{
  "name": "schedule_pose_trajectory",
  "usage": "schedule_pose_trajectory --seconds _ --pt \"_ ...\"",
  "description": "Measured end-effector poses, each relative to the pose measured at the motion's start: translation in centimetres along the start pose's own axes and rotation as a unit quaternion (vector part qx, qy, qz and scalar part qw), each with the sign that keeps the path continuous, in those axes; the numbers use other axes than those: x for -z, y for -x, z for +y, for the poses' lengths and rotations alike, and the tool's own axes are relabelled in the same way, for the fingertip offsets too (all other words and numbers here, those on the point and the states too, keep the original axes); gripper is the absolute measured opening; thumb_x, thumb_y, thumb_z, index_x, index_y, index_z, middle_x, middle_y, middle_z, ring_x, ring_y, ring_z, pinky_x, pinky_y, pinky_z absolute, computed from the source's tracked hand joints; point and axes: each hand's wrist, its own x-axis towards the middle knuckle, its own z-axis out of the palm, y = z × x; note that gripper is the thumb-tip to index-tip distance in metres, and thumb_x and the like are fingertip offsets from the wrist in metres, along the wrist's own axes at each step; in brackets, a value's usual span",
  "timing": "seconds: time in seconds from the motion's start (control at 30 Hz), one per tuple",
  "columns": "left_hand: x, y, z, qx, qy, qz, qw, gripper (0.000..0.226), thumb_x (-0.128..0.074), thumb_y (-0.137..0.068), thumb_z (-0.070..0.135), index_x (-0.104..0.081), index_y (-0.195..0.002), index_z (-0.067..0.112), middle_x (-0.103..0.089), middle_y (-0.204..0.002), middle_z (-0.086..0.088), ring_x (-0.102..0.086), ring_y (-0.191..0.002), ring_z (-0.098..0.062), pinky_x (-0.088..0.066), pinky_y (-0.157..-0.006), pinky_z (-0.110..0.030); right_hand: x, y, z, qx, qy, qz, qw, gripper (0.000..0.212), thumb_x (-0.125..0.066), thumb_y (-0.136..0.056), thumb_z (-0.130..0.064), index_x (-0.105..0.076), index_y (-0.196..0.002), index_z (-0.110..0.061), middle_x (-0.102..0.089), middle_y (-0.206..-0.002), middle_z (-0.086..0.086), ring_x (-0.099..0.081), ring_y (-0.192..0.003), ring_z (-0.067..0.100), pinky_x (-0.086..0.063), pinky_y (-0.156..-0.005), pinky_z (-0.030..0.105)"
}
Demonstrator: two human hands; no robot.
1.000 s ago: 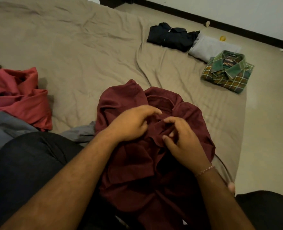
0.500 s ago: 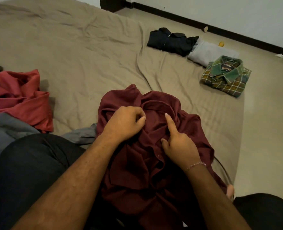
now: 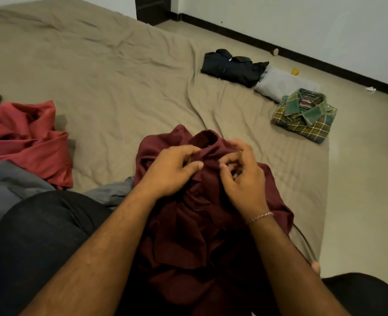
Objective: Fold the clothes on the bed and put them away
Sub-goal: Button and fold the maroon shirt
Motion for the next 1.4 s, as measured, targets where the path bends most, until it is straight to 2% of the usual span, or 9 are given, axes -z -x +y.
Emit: schedule_pose_trajectory --seconds 0.13,0.27,0.43,0.53,0.7,0.83,0.93,1.23,1.4 --pt "1.8 -0.3 0.3 0.062 0.314 0.118 0.940 0.020 -0.055 -0.100 0.007 -0.071 -0.098 0.018 -0.074 -0.086 -0.006 -0.066 -0.081 -0.014 -0.054 -0.081 -0.034 0.8 -0.7 4.0 -0.107 0.243 -0.041 0.963 0.086 -0.079 -0.080 -0.031 -0.034 -0.153 -0.031 -0.056 -0.136 0.000 -0.055 -0.123 0.025 -0.049 -0.103 0.048" --pt "2.8 -0.6 0.8 0.110 0.404 0.238 0.876 0.034 -0.044 -0.086 -0.010 -0.065 -0.082 0.016 -0.060 -0.073 -0.004 -0.052 -0.065 -0.014 -0.043 -0.058 -0.027 1.4 -2.1 6.2 -0.223 0.304 -0.138 0.916 0.032 -0.065 -0.085 -0.033 -0.068 -0.118 -0.033 -0.075 -0.103 0.002 -0.069 -0.105 0.032 -0.054 -0.089 0.041" --pt "3.5 -1.0 -2.0 0.244 0.275 0.337 0.867 0.023 -0.056 -0.080 0.004 -0.066 -0.098 0.015 -0.064 -0.083 -0.001 -0.058 -0.076 -0.025 -0.045 -0.060 -0.029 1.6 -4.6 5.3 -0.195 0.177 -0.015 0.965 0.011 -0.064 -0.087 -0.015 -0.070 -0.094 -0.021 -0.073 -0.088 0.003 -0.069 -0.087 0.028 -0.054 -0.080 0.035" --pt "3.7 -0.5 -1.9 0.127 -0.015 0.399 0.908 0.050 -0.069 -0.078 0.023 -0.057 -0.126 0.027 -0.060 -0.124 0.005 -0.058 -0.112 -0.022 -0.048 -0.096 -0.036 1.3 -6.7 2.8 -0.129 0.069 -0.002 0.989 0.005 -0.067 -0.087 -0.016 -0.069 -0.085 -0.020 -0.070 -0.079 -0.005 -0.066 -0.080 0.016 -0.054 -0.078 0.038" --pt "2.0 -1.3 0.7 -0.091 -0.095 0.135 0.982 0.049 -0.065 -0.088 0.047 -0.056 -0.135 0.038 -0.068 -0.121 0.014 -0.064 -0.108 -0.014 -0.052 -0.096 -0.040 -1.2 -8.6 -3.5 0.008 -0.058 -0.144 0.988 0.013 -0.067 -0.089 -0.006 -0.074 -0.087 -0.017 -0.073 -0.080 -0.008 -0.065 -0.075 0.003 -0.052 -0.075 0.025" --pt "2.7 -1.6 -1.1 -0.003 -0.025 0.263 0.964 0.029 -0.059 -0.086 0.018 -0.077 -0.107 0.028 -0.078 -0.103 0.012 -0.072 -0.098 -0.012 -0.057 -0.090 -0.038 -1.5 -8.6 -4.0 -0.032 0.033 -0.249 0.967 0.020 -0.086 -0.080 -0.039 -0.071 -0.086 -0.027 -0.073 -0.079 -0.011 -0.065 -0.075 0.002 -0.051 -0.074 0.023" --pt "4.5 -2.0 -1.7 0.079 0.026 0.293 0.952 0.029 -0.060 -0.085 0.008 -0.077 -0.094 0.029 -0.076 -0.091 0.018 -0.071 -0.090 -0.006 -0.057 -0.085 -0.027 -0.1 -8.0 -1.5 -0.101 0.251 -0.380 0.885 0.022 -0.086 -0.078 -0.042 -0.067 -0.084 -0.034 -0.074 -0.084 -0.011 -0.070 -0.084 0.010 -0.055 -0.080 0.028" --pt "10.0 -3.3 -4.9 0.177 0.015 0.205 0.962 0.028 -0.057 -0.075 0.033 -0.078 -0.091 0.042 -0.079 -0.086 0.007 -0.076 -0.089 -0.024 -0.062 -0.081 -0.043 7.6 -9.7 2.4 -0.202 0.415 -0.193 0.866 0.021 -0.070 -0.079 -0.019 -0.069 -0.091 -0.035 -0.066 -0.081 0.001 -0.068 -0.086 0.032 -0.053 -0.069 0.035" --pt "12.0 -3.5 -2.2 0.110 -0.205 0.290 0.928 0.023 -0.066 -0.090 0.035 -0.072 -0.111 0.027 -0.071 -0.103 -0.001 -0.065 -0.100 -0.030 -0.051 -0.086 -0.041 8.3 -12.3 1.3 -0.208 0.305 -0.009 0.929 0.016 -0.067 -0.082 -0.034 -0.072 -0.087 -0.020 -0.073 -0.082 0.008 -0.069 -0.085 0.035 -0.056 -0.073 0.038"
